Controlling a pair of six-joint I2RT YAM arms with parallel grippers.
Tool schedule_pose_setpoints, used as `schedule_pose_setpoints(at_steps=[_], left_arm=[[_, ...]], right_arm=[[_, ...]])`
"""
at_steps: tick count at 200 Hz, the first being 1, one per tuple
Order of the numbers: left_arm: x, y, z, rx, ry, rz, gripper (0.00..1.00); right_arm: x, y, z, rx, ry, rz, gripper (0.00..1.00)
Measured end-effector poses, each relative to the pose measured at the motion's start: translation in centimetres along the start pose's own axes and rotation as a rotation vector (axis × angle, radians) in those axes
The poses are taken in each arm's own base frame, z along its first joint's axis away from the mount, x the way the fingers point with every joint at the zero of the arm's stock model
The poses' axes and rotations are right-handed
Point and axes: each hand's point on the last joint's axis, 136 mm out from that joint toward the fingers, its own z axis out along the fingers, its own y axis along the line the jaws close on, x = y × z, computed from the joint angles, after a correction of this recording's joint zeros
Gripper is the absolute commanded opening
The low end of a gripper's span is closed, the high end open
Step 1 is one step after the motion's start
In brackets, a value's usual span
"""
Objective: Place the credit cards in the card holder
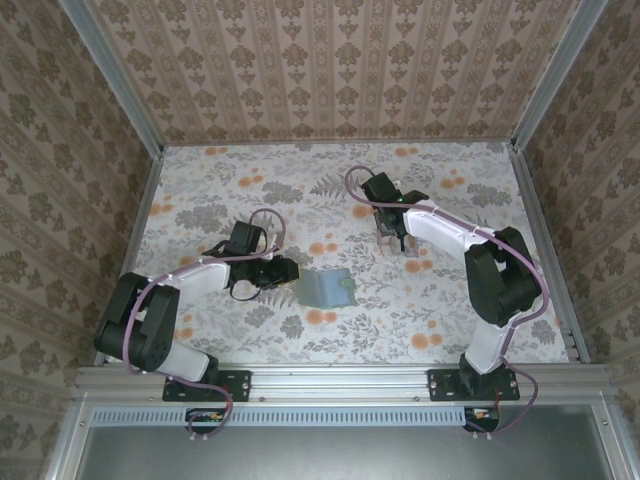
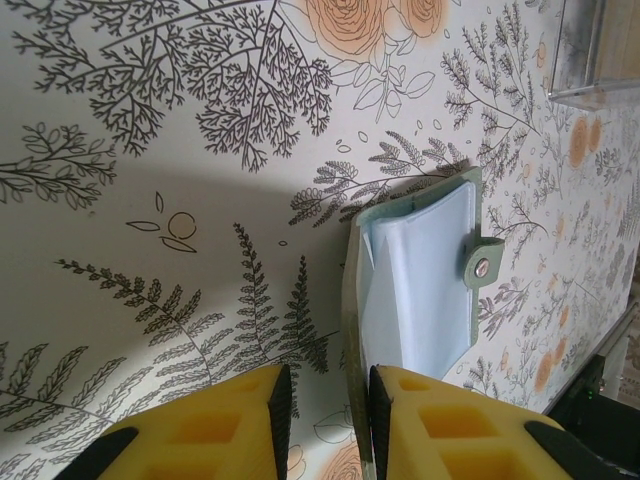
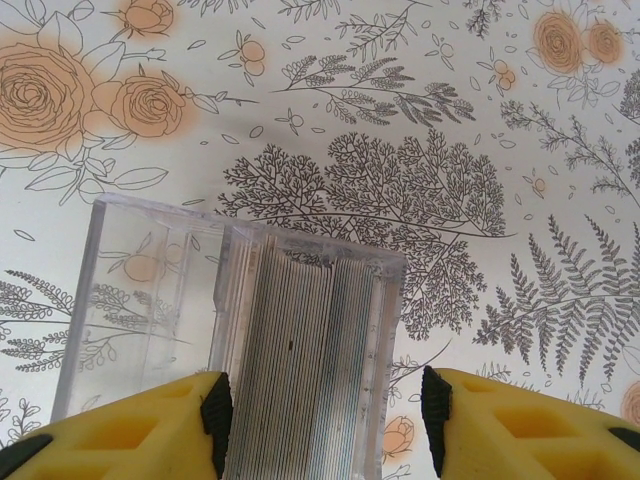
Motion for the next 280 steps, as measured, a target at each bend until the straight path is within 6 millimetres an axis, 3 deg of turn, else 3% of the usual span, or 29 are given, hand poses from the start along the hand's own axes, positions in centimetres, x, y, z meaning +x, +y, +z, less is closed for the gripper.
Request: schedule_pose_setpoints(at_steps=[72,156,200,280], left_arm=[[-0.1,0.2,0.3,0.000,0.001,-0.001,0.29],[-0.2,0.2,0.4,0.003,-0.003,0.002,0.29],[0.0,0.4,0.5,0.002,-0.002,0.002,0.29],[0.0,0.6,0.8,0.001,0.002,-0.001,0.29]], right_arm=[[-0.1,-0.9,-1.0,0.018,-0.011,0.004,0.49],[0.5,0.8,-0.7,-0.080,0.023,0.035,0.63],[1.4,0.6,1.0,-0.052,0.066,0.027,0.57],[0.8,-1.2,0.1,0.013,0.026,0.035,0.55]])
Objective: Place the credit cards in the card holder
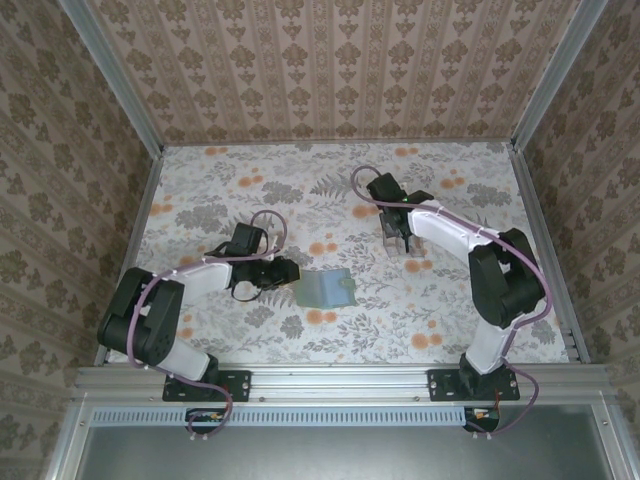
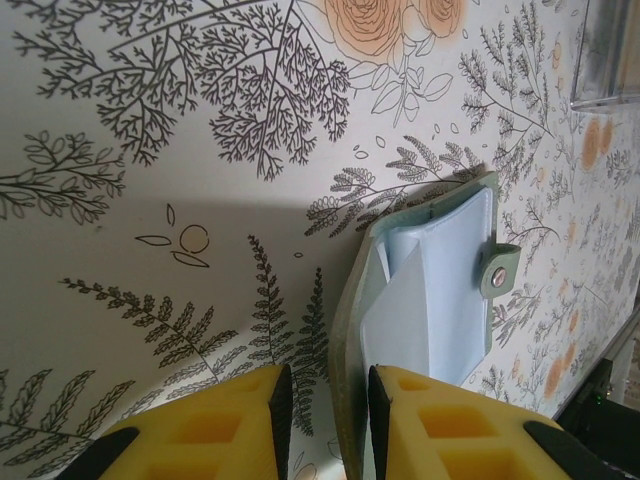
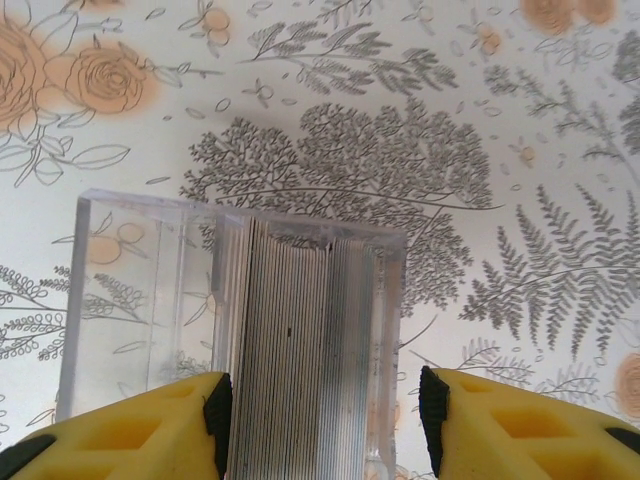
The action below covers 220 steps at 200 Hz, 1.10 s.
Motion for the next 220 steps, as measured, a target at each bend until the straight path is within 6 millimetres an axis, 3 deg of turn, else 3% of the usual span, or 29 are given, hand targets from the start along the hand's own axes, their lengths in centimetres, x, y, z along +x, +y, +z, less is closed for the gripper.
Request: schedule_pose_setpoints(at_steps=[41,94,118,132,220], left_arm=[[0.1,0.1,0.2,0.000,0.006,-0.003,0.29],[0.2,0.4,0.5,-0.002,0.016,-0.010,0.29],[0.2,0.4,0.5,-0.002,0.016,-0.010,0.29],[0.2,0.4,0.5,-0.002,0.016,-0.010,0.29],[0.3,0.5,0.7,0.001,0.025,-0.015,0.29]], right_arm=[[-0.4,-0.7,-0.5,0.024,-0.021,0.005,0.51],[-0.4,-0.6,-0.5,0.019,-0.018,0.003,0.33],[-0.3,-0.3,-0.5,0.002,-0.014,0.002,0.17],[-0.3,-0.2,-0.5,-0.003,-0.012,0.002,0.14],[-0.2,0.6,-0.8,-0.059,-0.005,0.004,0.08]])
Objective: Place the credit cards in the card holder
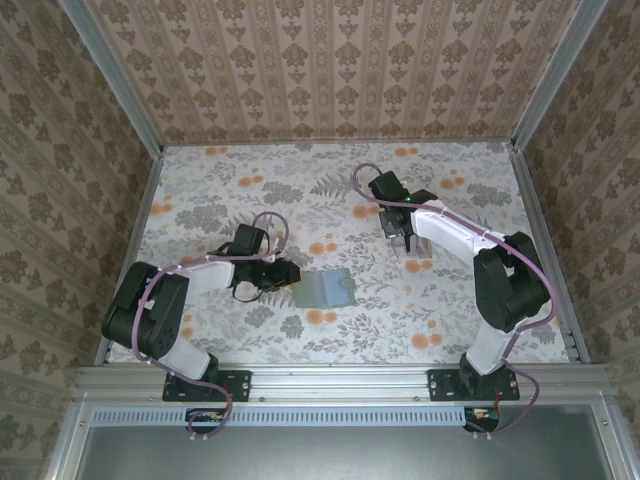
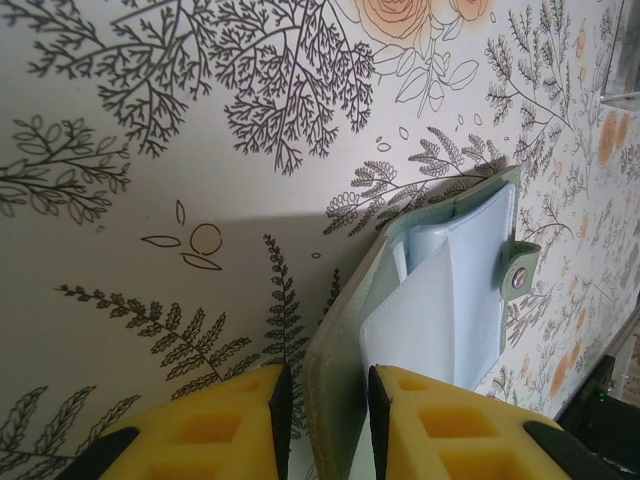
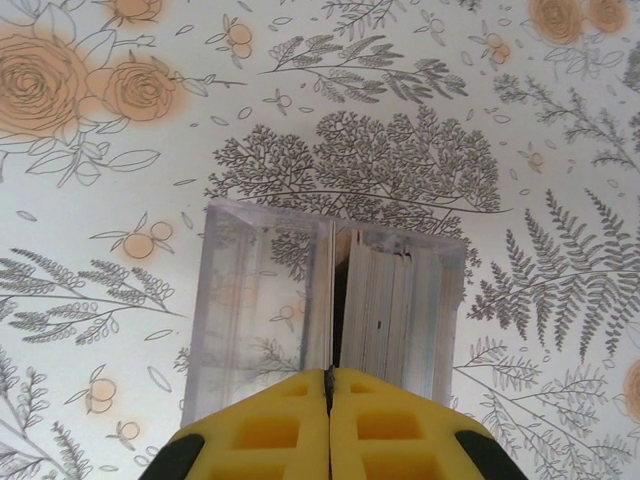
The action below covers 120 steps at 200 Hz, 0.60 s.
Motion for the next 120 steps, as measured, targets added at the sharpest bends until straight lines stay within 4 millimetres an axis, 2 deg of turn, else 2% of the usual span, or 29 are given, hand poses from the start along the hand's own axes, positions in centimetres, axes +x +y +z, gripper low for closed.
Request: schedule_pose_setpoints(at_steps=[25,61,120], left_arm=[[0.0,0.0,0.0,0.000,0.000,0.000,0.29],[0.0,0.0,0.0,0.000,0.001,0.000,0.29],[0.1,0.5,0.5,-0.008,0.013,-0.011,0.29]], right_arm=[[0.0,0.3,-0.2,-0.023,-0.001,0.003,0.07],[0.1,0.3,-0.5,-0.033,-0.008,0.016,0.00],[-1.2,-0.5,-3.2,-0.074,-0.092,0.085,0.00]])
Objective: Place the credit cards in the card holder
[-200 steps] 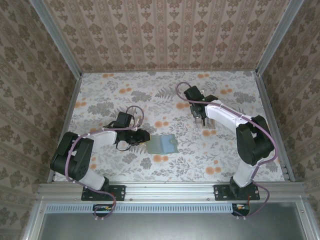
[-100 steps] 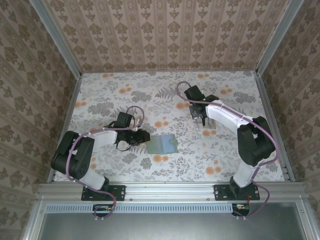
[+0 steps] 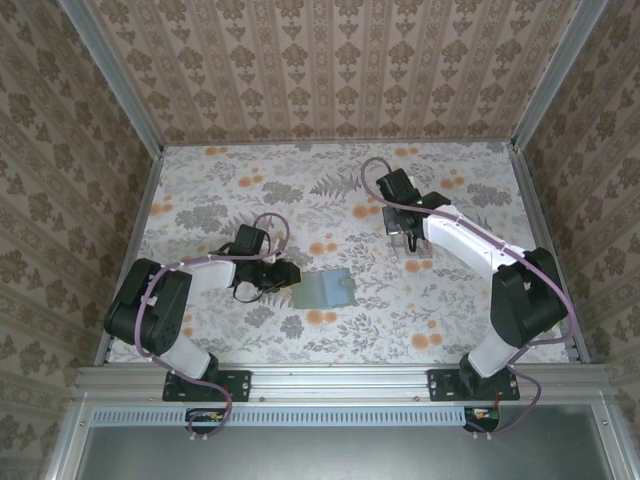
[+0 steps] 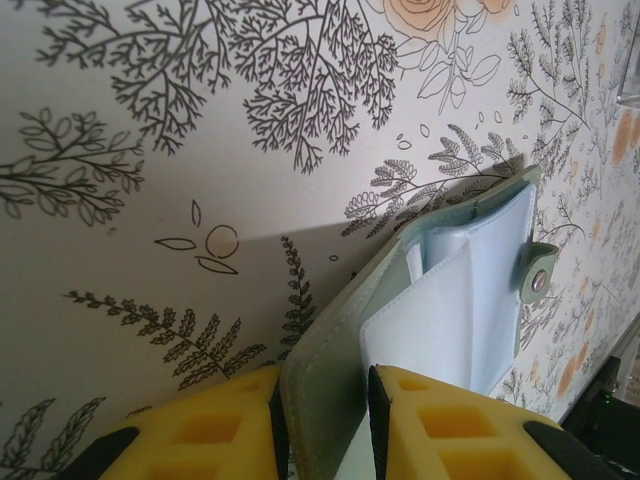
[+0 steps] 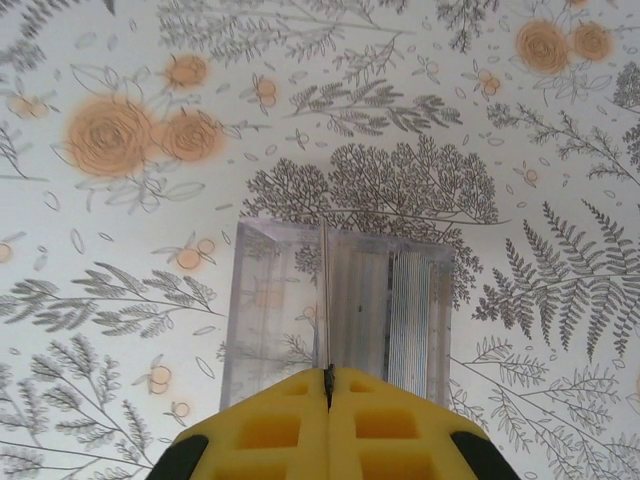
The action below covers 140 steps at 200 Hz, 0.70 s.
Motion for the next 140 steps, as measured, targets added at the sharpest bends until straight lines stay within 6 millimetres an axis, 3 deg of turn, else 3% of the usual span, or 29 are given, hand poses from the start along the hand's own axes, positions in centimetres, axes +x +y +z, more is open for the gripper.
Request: schedule_pose_setpoints(at_steps=[90,107,140], left_arm=[[0.1,-0.2,0.1,0.013,0.008,0.000,0.29],[0.1,-0.2,0.1,0.017,0.008,0.002,0.29],[0.0,-0.3,0.1,0.021,0.008,0.004,0.29]], right_arm=[[0.5,1.4,1.1,-0.066,-0.016,0.097,0.00],[1.3,1.5,1.9,-0.062,0.000,0.102,0.21],[2.4,1.9,2.8,-0.067,0.034,0.111,0.33]])
